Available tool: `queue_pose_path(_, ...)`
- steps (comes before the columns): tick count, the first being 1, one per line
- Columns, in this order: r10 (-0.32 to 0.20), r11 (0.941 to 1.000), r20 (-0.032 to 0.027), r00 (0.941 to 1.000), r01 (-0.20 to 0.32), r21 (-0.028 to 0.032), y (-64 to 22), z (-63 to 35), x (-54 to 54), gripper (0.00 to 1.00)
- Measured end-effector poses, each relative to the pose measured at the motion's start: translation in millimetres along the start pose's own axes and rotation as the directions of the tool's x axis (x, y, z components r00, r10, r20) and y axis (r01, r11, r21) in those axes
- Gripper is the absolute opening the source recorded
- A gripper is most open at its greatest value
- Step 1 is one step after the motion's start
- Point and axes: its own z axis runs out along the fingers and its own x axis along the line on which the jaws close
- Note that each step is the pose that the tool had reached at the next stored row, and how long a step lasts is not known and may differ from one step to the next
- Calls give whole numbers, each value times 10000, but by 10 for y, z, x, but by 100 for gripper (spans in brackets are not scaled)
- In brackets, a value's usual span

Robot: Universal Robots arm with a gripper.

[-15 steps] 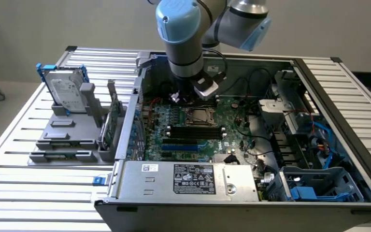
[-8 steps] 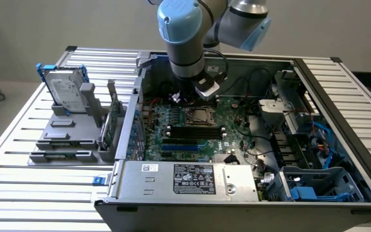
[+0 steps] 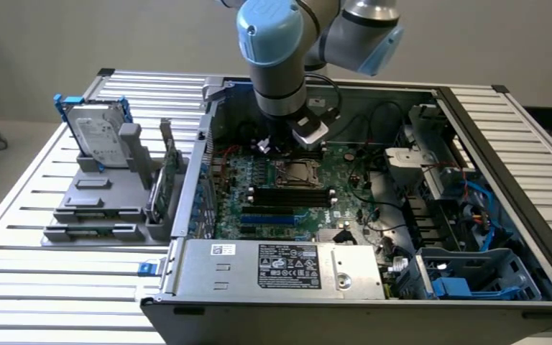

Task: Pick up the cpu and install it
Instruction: 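Install the first cpu locking lever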

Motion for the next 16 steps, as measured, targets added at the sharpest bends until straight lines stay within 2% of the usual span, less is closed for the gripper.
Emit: queue_pose_path(16,-4,10000,10,10000,4,-13,49,20,63,11)
